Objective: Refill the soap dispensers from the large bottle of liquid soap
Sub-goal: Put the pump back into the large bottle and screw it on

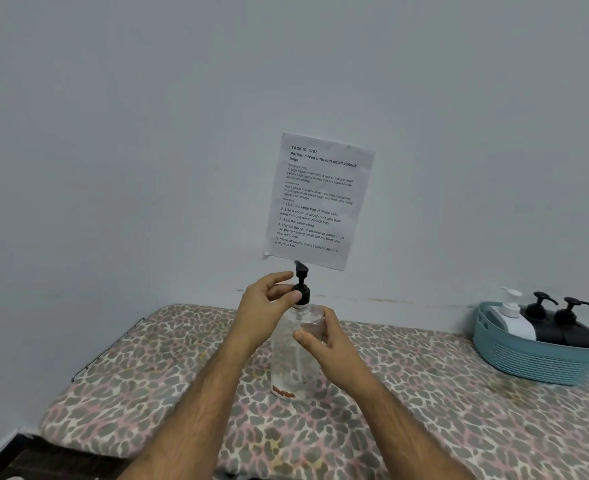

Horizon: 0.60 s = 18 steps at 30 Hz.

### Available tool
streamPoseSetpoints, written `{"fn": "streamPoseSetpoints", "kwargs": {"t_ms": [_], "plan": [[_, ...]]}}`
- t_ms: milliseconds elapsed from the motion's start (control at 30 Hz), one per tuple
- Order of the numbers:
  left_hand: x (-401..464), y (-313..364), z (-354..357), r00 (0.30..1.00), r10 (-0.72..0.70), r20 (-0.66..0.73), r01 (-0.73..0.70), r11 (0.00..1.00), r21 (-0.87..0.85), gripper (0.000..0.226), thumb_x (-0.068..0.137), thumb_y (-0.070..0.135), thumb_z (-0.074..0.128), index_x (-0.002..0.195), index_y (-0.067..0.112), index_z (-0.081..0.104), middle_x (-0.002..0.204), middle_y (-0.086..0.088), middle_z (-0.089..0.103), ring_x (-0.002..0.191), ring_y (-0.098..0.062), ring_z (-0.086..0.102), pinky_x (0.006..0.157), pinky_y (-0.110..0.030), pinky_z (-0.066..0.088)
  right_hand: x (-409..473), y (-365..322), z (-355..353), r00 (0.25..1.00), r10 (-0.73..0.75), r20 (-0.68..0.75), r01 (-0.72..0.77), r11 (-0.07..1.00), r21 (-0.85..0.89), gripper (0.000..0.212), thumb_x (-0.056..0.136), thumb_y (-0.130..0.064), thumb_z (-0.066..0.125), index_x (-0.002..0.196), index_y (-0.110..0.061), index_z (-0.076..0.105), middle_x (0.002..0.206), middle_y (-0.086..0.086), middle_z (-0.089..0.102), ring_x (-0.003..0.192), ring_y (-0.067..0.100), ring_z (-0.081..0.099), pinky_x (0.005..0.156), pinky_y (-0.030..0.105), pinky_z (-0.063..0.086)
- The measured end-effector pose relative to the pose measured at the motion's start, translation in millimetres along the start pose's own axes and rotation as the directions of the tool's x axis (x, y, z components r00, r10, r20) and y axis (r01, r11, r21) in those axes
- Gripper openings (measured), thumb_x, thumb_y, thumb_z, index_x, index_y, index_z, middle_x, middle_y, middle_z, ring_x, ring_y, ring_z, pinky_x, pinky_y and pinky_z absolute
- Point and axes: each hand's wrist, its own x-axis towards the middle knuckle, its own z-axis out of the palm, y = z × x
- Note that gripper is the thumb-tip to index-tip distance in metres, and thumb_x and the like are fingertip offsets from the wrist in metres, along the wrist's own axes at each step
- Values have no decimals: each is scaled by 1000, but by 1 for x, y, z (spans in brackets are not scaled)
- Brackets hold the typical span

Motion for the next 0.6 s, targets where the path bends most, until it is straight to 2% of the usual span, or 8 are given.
{"fn": "streamPoseSetpoints", "kwargs": {"t_ms": [67,167,233,300,400,467,533,600], "plan": [[-3,2,0,997,-25,70,26,1000,-10,28,99,16,57,125,25,60,107,10,74,102,5,65,90,-17,42,-1,-2,0,1000,-1,-2,1,1000,-3,47,91,-44,66,132,-35,45,111,-19,60,101,-8,58,81,14,45],[-4,2,3,990,-50,131,53,998,-17,26,102,16,48,123,24,61,118,8,70,110,3,62,88,-14,41,-1,-3,1,1000,-2,-2,2,1000,-2,48,91,-44,66,133,-35,44,120,-17,60,107,-7,58,79,10,45],[-2,1,7,994,-25,104,25,1000,-7,18,99,23,57,115,27,63,114,9,71,108,1,63,95,-19,46,-1,0,2,1000,-12,-3,12,1000,-17,52,90,-49,67,134,-38,42,124,-17,60,112,-3,58,89,17,46],[0,-1,13,1000,23,10,-24,997,76,20,88,34,72,106,27,67,104,12,72,104,1,64,94,-24,48,-1,1,3,1000,-4,-6,4,999,-41,55,89,-53,66,135,-40,40,124,-14,59,117,1,56,94,23,45],[1,-1,19,987,46,-155,-27,992,120,43,73,37,85,110,25,67,103,10,68,101,-1,62,87,-22,47,-1,0,3,1000,4,-2,-4,999,-46,50,91,-48,65,130,-45,35,122,-13,57,118,1,53,88,14,40],[0,2,19,983,30,-180,-16,997,79,51,70,31,88,114,25,65,94,6,69,94,-4,66,83,-22,49,-1,0,3,1000,0,-3,0,999,-38,48,91,-46,66,129,-46,37,119,-13,58,117,3,54,88,15,41],[0,2,18,985,27,-168,-19,999,46,54,70,25,89,118,22,64,88,4,74,89,-6,70,85,-27,52,-1,1,2,1000,-9,-3,9,1000,-19,50,90,-47,67,132,-44,39,122,-13,59,117,3,56,90,18,43],[-1,1,15,990,29,-140,-25,999,27,52,74,21,85,121,21,63,88,5,77,89,-8,72,88,-30,52,-1,1,2,1000,-8,-4,8,1000,5,51,91,-45,67,134,-42,41,124,-13,60,117,2,57,87,15,45]]}}
